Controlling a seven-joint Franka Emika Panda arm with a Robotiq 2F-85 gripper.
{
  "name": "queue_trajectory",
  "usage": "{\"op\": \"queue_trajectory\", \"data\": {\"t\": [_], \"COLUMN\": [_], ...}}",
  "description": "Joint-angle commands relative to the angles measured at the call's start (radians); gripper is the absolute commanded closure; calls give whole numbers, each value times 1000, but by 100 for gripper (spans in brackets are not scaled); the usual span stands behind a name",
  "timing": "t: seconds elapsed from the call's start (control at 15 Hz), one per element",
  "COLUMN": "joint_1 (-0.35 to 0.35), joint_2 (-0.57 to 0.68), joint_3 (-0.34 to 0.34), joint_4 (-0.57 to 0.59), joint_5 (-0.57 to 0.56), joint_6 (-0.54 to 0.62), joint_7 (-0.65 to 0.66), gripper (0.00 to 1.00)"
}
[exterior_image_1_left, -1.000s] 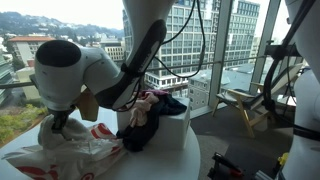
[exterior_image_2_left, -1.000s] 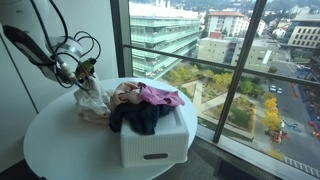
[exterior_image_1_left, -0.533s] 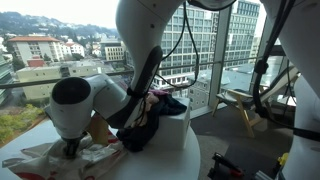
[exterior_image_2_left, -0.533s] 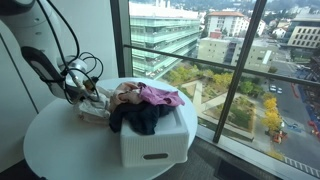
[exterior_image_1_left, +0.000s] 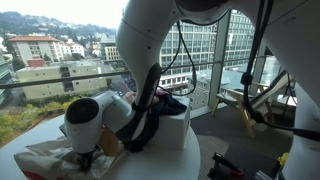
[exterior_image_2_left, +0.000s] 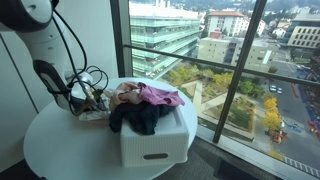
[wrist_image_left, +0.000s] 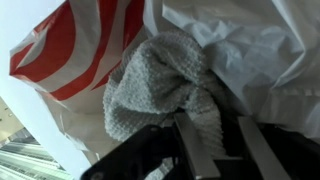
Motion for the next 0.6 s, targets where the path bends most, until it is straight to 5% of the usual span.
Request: {"op": "queue_trajectory", "data": {"t": [0.0, 0.4, 0.53], "joint_1": [-48, -105, -104], "joint_2": [-71, -222, -284], "joint_3": [45, 97, 88], "joint_4": [-57, -77, -70], "joint_5": [189, 398, 422], "joint_6": [-15, -101, -186], "joint_7": [-157, -332, -367], "gripper": [46, 0, 0]}}
